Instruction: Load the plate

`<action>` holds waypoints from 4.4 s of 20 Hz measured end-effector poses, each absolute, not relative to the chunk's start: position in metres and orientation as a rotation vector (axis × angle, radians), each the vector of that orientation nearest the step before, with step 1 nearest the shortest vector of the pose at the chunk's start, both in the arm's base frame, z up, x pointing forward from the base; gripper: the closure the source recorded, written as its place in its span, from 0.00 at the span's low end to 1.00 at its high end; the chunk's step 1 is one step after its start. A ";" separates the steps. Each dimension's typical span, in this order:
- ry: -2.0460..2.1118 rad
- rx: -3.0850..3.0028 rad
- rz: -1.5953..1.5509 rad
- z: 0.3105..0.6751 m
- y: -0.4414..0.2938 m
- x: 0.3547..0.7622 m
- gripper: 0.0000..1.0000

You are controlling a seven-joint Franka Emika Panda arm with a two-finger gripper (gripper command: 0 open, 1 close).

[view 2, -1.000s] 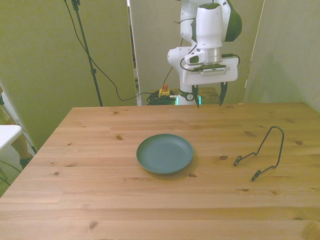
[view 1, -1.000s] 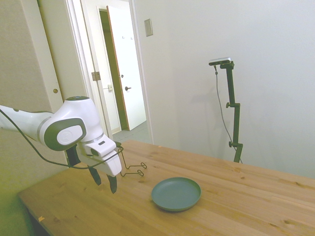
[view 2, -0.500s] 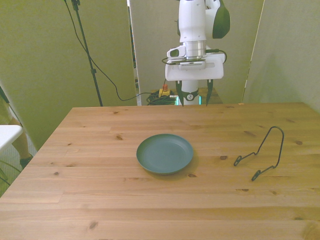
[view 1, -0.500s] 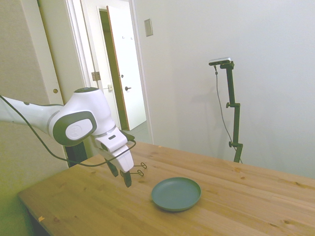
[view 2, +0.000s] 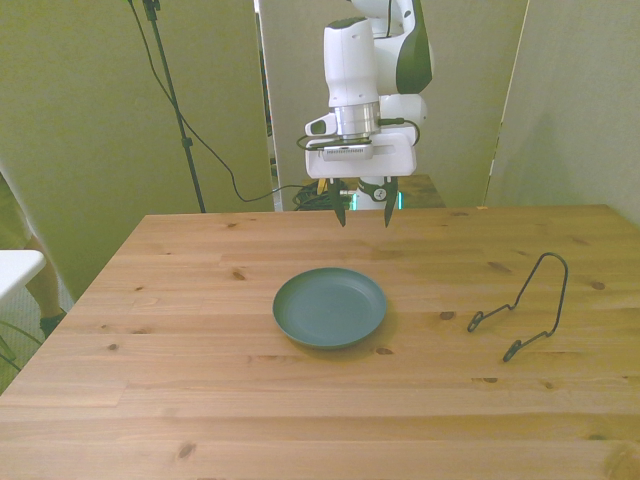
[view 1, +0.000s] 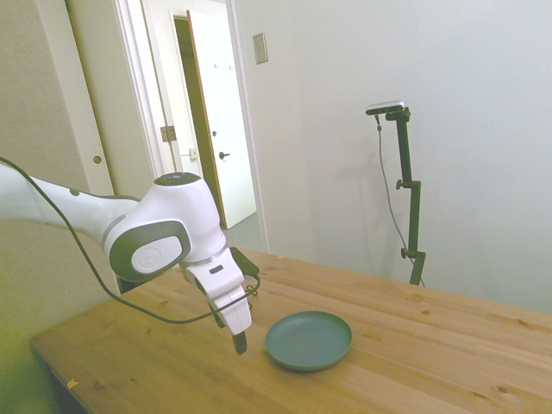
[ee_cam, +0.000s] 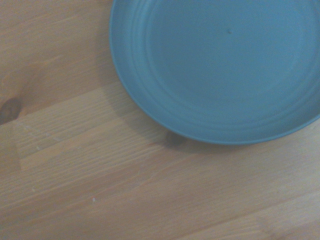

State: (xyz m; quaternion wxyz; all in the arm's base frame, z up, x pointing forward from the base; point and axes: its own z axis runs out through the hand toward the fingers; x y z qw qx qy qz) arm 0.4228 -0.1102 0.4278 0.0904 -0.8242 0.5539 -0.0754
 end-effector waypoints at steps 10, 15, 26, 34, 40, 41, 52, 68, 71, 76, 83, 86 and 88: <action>1.467 -2.656 -0.212 0.469 -0.166 0.470 0.00; 1.222 -2.863 -0.047 0.454 -0.178 0.490 0.00; 0.688 -3.169 -0.162 0.463 -0.163 0.490 0.00; 0.196 -3.405 -0.169 0.438 -0.163 0.485 0.00; -0.025 -3.417 -0.233 0.436 -0.166 0.497 0.00; -0.086 -3.416 -0.247 0.436 -0.165 0.500 0.00; -0.627 -3.376 -0.361 0.394 -0.129 0.498 0.00; -0.829 -3.378 -0.362 0.357 -0.110 0.504 1.00; -0.860 -3.376 -0.392 0.354 -0.111 0.506 1.00; -0.914 -3.367 -0.433 0.349 -0.111 0.508 1.00; -0.952 -3.366 -0.442 0.343 -0.115 0.507 1.00; -0.954 -3.365 -0.441 0.341 -0.115 0.508 1.00; -0.951 -3.366 -0.438 0.340 -0.116 0.508 1.00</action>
